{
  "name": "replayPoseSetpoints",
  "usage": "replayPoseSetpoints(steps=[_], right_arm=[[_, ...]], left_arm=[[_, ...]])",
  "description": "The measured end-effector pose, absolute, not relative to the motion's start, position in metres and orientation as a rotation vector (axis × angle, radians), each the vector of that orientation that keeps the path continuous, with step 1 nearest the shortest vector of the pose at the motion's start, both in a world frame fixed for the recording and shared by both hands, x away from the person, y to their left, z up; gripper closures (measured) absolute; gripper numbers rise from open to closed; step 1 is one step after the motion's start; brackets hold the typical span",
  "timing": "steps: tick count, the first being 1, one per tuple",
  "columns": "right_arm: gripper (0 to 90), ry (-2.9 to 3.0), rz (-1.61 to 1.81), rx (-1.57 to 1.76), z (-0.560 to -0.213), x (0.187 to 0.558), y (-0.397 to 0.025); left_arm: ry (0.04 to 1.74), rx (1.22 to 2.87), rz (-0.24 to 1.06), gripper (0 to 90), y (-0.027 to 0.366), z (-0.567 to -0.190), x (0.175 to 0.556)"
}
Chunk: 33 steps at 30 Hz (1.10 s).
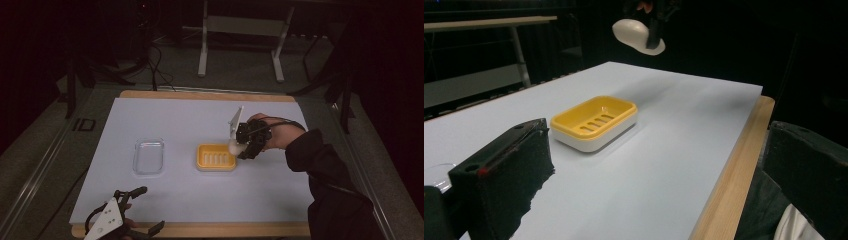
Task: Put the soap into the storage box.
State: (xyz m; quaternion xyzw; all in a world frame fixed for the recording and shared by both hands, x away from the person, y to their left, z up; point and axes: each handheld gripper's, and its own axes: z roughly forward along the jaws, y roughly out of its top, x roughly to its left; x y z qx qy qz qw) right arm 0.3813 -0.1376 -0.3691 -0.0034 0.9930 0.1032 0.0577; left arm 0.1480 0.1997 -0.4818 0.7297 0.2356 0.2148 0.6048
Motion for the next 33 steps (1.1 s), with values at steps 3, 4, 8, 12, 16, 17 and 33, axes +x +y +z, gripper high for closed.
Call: replayPoseSetpoints(steps=[3,4,8,12,16,17,33], right_arm=[[49.6,3.005,0.335,-0.018,-0.37,0.383,-0.136],[49.6,3.0,0.354,-0.024,-0.37,0.383,-0.135],[49.6,2.991,0.427,-0.039,-0.37,0.385,-0.129],[49.6,2.99,0.461,-0.036,-0.373,0.389,-0.125],[49.6,2.99,0.519,-0.054,-0.377,0.393,-0.122],[49.6,2.982,0.53,-0.065,-0.379,0.393,-0.121],[49.5,2.944,0.621,-0.105,-0.416,0.406,-0.112]], left_arm=[[0.542,1.687,0.495,0.1,0.2,-0.482,0.148],[0.544,1.689,0.493,0.1,0.2,-0.482,0.148],[0.544,1.693,0.488,0.1,0.199,-0.482,0.149],[0.544,1.691,0.489,0.1,0.2,-0.482,0.149],[0.542,1.696,0.488,0.1,0.2,-0.482,0.149],[0.542,1.696,0.489,0.1,0.2,-0.482,0.149],[0.544,1.697,0.489,0.1,0.2,-0.482,0.149]])
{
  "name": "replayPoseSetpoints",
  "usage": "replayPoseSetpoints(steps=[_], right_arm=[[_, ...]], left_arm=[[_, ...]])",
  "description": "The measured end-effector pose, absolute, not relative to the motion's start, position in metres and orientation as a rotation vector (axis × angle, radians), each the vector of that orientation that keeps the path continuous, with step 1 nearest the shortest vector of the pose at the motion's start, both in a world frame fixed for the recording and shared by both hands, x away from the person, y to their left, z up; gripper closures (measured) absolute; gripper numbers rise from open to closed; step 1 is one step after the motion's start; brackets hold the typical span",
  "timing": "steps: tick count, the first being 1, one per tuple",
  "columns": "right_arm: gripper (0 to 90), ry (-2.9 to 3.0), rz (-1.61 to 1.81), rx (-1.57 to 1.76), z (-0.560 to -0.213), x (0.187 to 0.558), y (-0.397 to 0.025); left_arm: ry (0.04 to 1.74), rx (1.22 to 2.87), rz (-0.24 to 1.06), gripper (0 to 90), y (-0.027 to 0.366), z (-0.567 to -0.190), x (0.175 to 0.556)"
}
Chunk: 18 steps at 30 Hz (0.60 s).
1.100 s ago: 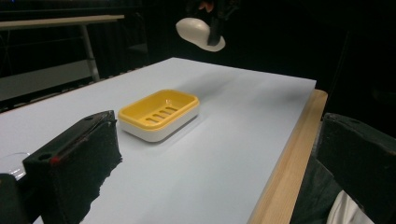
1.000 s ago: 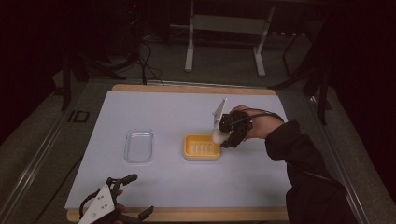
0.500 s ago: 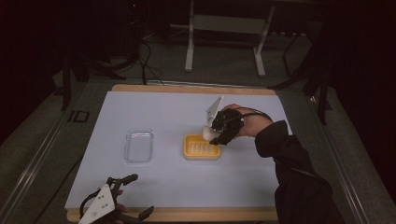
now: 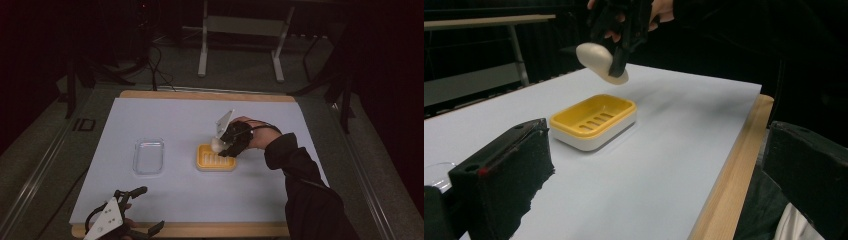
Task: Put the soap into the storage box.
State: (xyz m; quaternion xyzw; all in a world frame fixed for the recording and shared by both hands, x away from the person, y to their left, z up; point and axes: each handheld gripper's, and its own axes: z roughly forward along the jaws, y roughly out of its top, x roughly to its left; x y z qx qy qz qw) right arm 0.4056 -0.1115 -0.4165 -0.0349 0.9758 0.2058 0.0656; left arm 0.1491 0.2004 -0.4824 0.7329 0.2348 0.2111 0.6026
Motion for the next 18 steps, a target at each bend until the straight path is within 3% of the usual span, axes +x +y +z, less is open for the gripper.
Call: replayPoseSetpoints(steps=[18], right_arm=[[49.4,2.982,0.511,-0.143,-0.466,0.418,-0.102]], left_arm=[[0.544,1.703,0.474,0.1,0.2,-0.484,0.15]])
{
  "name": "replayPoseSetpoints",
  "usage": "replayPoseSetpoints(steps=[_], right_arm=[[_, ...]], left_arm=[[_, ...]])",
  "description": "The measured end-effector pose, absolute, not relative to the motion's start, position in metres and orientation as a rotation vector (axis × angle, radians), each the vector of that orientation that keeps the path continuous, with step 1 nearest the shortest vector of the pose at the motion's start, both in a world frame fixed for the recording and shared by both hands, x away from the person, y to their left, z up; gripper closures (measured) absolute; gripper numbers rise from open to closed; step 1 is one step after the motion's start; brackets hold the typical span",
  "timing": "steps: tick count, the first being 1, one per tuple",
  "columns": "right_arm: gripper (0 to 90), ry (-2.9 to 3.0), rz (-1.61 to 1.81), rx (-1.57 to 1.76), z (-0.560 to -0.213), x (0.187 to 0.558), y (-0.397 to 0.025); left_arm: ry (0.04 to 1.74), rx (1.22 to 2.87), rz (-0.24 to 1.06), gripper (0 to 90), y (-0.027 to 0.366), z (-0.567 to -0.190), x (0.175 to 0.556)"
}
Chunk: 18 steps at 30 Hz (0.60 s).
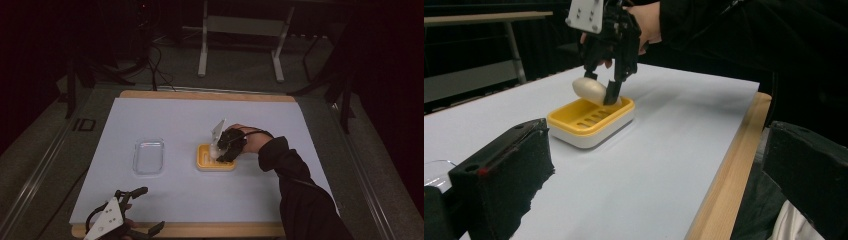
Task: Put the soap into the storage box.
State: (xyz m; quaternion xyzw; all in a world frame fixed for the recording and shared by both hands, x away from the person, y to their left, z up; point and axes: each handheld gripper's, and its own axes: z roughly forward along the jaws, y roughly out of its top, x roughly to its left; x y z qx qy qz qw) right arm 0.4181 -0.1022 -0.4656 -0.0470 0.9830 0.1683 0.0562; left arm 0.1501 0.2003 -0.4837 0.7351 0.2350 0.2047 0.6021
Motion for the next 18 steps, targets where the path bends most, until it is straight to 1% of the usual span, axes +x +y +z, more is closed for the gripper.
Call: replayPoseSetpoints(steps=[4,15,16,18], right_arm=[[49.4,2.994,0.499,-0.12,-0.475,0.42,-0.102],[49.0,3.006,0.509,-0.11,-0.483,0.424,-0.095],[46.7,3.021,0.484,-0.1,-0.485,0.424,-0.094],[45.3,3.021,0.486,-0.105,-0.485,0.424,-0.093]], left_arm=[[0.544,1.705,0.47,0.1,0.2,-0.484,0.15],[0.544,1.711,0.467,0.1,0.2,-0.485,0.151],[0.544,1.712,0.465,0.1,0.2,-0.485,0.152],[0.542,1.715,0.461,0.1,0.199,-0.485,0.152]])
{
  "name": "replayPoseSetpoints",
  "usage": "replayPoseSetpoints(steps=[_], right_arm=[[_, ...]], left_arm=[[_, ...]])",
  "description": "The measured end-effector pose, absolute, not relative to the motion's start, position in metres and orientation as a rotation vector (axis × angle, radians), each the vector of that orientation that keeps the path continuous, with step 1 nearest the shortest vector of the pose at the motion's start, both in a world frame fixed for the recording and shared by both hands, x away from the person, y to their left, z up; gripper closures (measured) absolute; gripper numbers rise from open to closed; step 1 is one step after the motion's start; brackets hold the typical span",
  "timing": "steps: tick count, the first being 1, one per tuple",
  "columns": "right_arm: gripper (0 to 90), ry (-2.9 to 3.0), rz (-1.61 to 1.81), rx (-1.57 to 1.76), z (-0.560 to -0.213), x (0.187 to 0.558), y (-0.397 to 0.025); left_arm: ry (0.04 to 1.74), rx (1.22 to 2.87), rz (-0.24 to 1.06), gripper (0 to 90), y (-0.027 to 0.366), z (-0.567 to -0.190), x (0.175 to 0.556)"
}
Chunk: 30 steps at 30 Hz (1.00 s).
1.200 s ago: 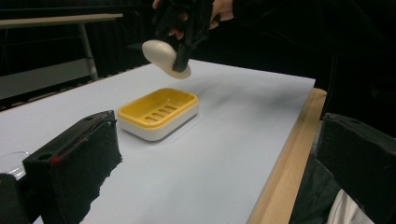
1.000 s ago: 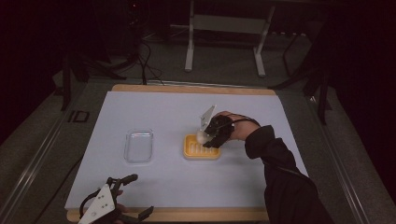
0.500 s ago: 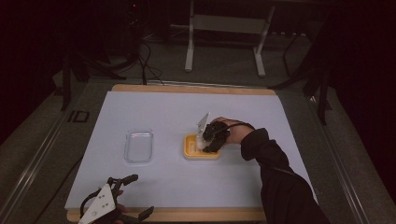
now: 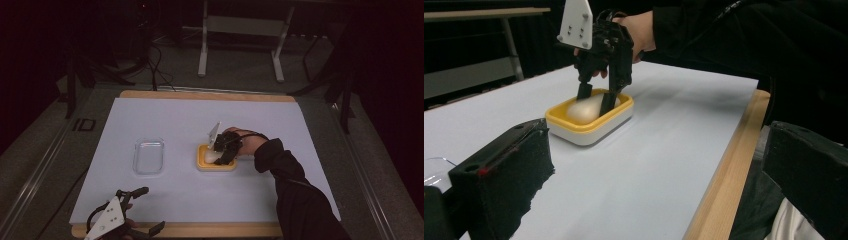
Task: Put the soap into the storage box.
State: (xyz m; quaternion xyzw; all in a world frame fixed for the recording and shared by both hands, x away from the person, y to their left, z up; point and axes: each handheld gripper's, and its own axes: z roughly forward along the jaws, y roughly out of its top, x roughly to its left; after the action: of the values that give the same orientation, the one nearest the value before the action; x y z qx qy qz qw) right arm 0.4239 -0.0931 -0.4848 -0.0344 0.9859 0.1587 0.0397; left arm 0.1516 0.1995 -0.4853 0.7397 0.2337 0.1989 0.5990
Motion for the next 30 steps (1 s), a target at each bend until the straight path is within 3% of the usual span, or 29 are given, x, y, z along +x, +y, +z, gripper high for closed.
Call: replayPoseSetpoints(steps=[26,30], right_arm=[[44.4,2.93,0.618,0.168,-0.437,0.413,-0.11],[39.5,2.918,0.622,0.258,-0.434,0.412,-0.118]], left_arm=[[0.54,1.716,0.457,0.1,0.199,-0.485,0.151],[0.54,1.716,0.455,0.1,0.198,-0.485,0.151]])
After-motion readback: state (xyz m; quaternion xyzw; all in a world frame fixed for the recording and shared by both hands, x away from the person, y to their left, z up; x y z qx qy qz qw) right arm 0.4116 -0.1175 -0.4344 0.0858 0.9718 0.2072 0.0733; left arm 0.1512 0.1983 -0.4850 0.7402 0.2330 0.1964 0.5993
